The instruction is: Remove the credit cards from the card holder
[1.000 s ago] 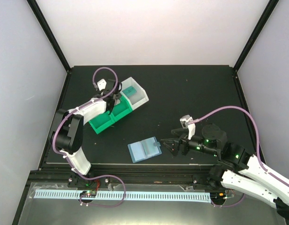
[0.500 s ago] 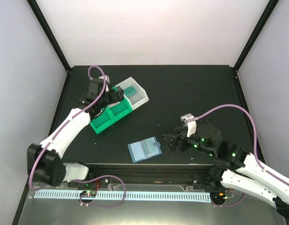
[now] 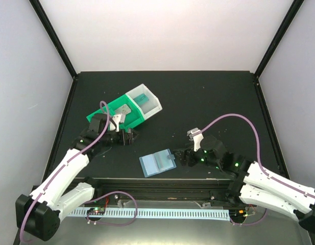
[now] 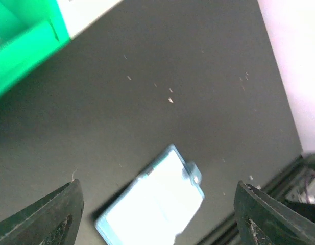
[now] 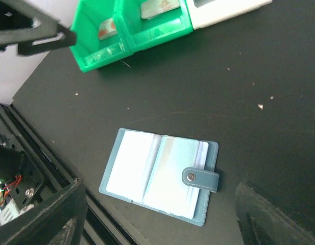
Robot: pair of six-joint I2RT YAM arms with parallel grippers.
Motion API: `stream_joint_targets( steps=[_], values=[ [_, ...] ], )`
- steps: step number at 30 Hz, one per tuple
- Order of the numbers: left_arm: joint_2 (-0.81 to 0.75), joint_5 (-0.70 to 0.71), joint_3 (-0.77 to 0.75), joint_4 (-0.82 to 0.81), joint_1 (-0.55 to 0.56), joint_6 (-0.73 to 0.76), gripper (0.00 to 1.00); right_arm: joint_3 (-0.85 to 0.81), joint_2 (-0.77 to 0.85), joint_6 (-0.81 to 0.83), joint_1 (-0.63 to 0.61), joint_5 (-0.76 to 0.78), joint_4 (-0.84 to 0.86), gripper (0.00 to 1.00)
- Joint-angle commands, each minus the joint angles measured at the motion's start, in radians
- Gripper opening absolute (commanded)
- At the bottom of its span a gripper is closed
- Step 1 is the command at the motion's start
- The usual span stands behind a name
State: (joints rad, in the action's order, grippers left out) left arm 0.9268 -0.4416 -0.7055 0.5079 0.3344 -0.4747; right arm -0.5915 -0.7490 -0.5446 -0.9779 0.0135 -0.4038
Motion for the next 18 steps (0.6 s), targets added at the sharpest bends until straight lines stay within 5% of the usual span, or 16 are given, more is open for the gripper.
stream_joint_targets(
  steps=[1,7,18],
  values=[
    [-0.083,-0.12,0.068,-0.021,0.049,-0.054,0.81,0.043,-0.077,0.003,0.005,0.046,0.11,0.74],
    [-0.173,-0.111,0.162,-0.119,0.145,-0.171,0.73,0.027,-0.264,0.031,0.007,0.017,0.178,0.5],
    [-0.154,-0.061,0.248,-0.219,0.253,-0.265,0.64,0.023,-0.527,0.044,0.012,-0.063,0.31,0.47]
  ],
)
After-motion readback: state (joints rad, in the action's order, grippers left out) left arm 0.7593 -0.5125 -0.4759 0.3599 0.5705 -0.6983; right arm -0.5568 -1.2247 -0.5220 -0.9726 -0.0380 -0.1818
